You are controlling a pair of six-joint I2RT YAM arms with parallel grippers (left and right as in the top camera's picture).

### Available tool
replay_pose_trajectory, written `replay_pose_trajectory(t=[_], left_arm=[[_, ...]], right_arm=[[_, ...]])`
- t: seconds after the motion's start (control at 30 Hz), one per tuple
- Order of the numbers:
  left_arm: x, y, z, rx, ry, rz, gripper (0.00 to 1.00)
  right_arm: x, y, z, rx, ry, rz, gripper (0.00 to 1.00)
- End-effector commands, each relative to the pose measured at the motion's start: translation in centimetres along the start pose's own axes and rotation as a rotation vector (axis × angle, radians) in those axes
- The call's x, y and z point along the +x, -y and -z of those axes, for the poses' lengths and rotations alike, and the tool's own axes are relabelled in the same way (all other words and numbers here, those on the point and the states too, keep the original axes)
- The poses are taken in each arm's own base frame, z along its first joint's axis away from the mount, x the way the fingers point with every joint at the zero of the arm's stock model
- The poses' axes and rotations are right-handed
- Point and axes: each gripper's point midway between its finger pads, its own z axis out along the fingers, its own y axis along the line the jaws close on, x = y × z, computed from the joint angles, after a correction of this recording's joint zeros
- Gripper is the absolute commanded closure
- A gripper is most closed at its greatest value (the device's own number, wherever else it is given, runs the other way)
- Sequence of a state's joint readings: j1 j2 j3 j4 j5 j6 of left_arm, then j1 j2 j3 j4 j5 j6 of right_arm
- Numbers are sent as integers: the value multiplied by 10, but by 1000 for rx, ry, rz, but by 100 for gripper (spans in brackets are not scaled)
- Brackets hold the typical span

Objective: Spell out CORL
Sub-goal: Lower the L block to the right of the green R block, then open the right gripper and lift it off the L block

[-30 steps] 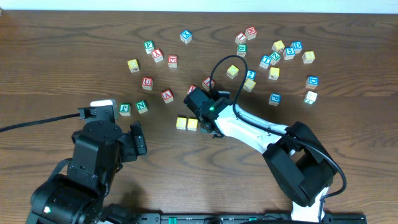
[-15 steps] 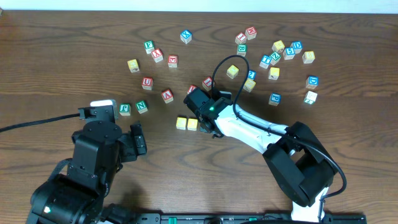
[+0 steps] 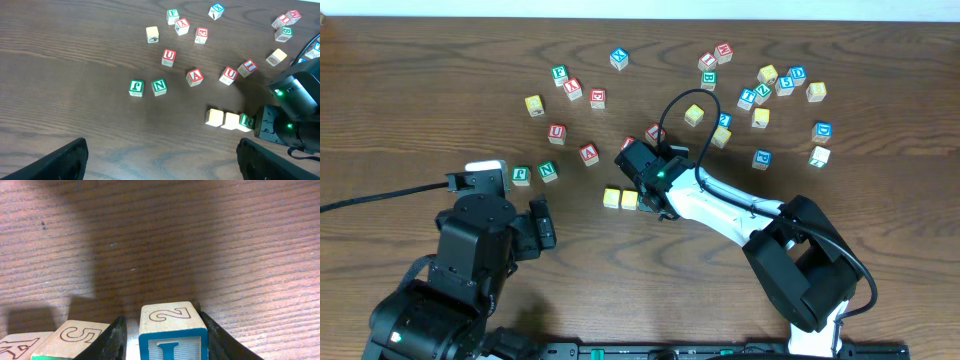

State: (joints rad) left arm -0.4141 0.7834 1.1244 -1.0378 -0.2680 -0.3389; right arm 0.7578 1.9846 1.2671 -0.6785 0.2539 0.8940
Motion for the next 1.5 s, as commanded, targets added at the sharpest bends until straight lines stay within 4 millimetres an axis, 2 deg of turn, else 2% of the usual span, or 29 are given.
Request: replay_pose_trajectory(t=[0.0,0.97,1.17,1.47], left_arm=[[-4,-3,2,-11,13,-5,7],[-4,-3,2,-11,13,-5,7],[-4,-3,2,-11,13,-5,7],[-4,-3,2,-11,13,-5,7]], right_arm=[[1,1,-1,-2,-1,12,60],[-3,9,-5,4,-9,-13,60],[-11,17,8,29,31,-15,61],[-23,12,34,-21,86,8,56]])
